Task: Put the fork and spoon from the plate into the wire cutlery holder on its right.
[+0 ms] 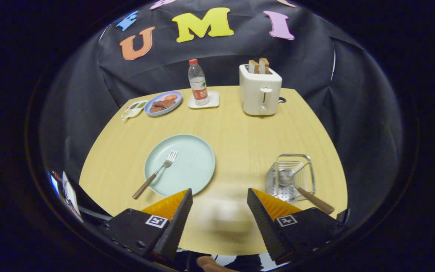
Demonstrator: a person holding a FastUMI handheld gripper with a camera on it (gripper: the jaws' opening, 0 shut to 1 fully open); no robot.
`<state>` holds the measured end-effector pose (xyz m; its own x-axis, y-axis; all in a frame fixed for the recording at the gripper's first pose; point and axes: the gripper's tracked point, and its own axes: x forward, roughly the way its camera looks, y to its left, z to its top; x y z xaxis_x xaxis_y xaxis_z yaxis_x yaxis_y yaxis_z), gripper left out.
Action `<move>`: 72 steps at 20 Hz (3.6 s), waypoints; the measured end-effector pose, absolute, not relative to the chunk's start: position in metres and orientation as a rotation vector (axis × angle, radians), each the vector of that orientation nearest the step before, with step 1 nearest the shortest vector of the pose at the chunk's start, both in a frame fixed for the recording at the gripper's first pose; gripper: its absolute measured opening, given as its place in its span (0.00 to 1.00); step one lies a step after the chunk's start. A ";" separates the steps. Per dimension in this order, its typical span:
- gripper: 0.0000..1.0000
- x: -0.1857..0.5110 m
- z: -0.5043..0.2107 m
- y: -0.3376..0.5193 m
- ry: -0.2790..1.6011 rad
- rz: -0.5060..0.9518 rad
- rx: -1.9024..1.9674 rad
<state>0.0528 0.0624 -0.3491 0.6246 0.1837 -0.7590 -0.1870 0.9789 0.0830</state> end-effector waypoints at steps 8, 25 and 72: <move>0.97 0.059 -0.390 0.161 0.938 0.164 0.072; 0.42 0.080 -0.449 0.216 1.001 0.047 0.094; 0.09 0.056 -0.303 -0.075 0.982 0.021 0.096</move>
<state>0.0562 -0.0745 -0.3028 0.5555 0.0611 -0.8293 0.0256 0.9956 0.0905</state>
